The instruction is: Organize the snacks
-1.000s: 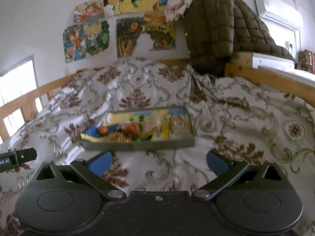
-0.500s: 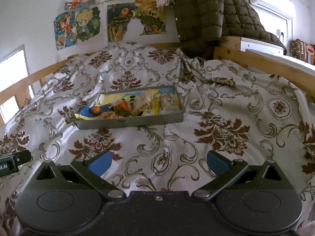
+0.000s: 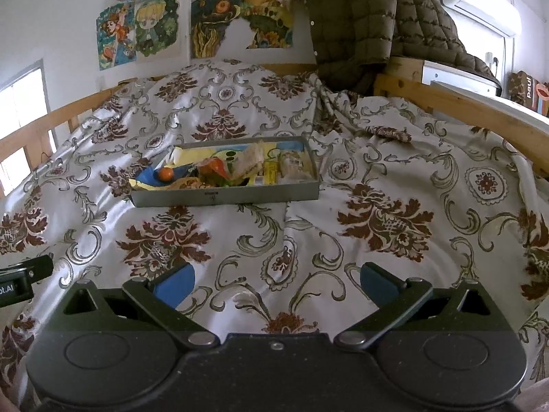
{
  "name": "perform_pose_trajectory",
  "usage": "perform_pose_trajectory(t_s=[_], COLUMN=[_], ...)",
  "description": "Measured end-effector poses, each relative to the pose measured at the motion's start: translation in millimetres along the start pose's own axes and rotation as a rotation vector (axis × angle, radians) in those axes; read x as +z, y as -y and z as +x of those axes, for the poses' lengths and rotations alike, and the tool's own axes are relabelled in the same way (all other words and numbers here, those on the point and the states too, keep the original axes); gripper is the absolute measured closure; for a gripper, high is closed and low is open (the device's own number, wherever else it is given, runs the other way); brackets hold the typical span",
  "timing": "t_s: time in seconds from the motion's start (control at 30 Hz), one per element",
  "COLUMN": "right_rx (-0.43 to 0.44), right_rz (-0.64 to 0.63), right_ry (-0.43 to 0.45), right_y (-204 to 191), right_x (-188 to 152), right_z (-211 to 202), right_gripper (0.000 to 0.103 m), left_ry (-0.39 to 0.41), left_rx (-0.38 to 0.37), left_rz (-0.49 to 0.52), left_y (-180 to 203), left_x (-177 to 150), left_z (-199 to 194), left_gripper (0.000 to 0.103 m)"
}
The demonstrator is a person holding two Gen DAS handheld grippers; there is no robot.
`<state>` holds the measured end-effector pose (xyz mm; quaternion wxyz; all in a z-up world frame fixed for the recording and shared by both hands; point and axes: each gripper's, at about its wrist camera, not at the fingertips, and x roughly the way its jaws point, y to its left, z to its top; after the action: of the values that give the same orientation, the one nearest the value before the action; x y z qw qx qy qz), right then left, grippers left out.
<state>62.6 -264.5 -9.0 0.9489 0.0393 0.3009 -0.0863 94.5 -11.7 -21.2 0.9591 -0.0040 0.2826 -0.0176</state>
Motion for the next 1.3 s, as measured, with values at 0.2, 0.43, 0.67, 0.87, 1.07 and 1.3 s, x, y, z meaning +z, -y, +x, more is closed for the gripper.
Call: perform_pose_trajectory(t_s=[0.2,0.43,0.67,0.87,1.07,1.3], right_rx=[0.000,-0.001,-0.001,-0.001,-0.002,-0.003], right_rz=[0.000,0.000,-0.001,-0.001,-0.004,-0.002], right_ry=[-0.003,-0.004,-0.004,-0.005,-0.007,-0.008], right_y=[0.1,-0.5,-0.8,-1.1,-1.5,-2.0], right_x=[-0.3,-0.4,-0.4,-1.2,-0.7,-0.5], right_z=[0.8,1.1,1.3,1.6,1.7,1.6], right_gripper=[0.001,0.001,0.001,0.001,0.001,0.001], left_ry=[0.000,-0.001,-0.001,-0.001,-0.002,-0.048], left_rx=[0.000,0.000,0.000,0.000,-0.001,-0.014], left_rz=[0.000,-0.001,-0.001,0.000,-0.001,0.009], left_y=[0.1,0.2,0.0,-0.2,-0.3,1.1], left_x=[0.0,-0.1,0.1,0.2,0.6,-2.5], left_z=[0.0,0.2,0.4,0.3,0.0,3.6], left_gripper=[0.000,0.000,0.000,0.000,0.000,0.000])
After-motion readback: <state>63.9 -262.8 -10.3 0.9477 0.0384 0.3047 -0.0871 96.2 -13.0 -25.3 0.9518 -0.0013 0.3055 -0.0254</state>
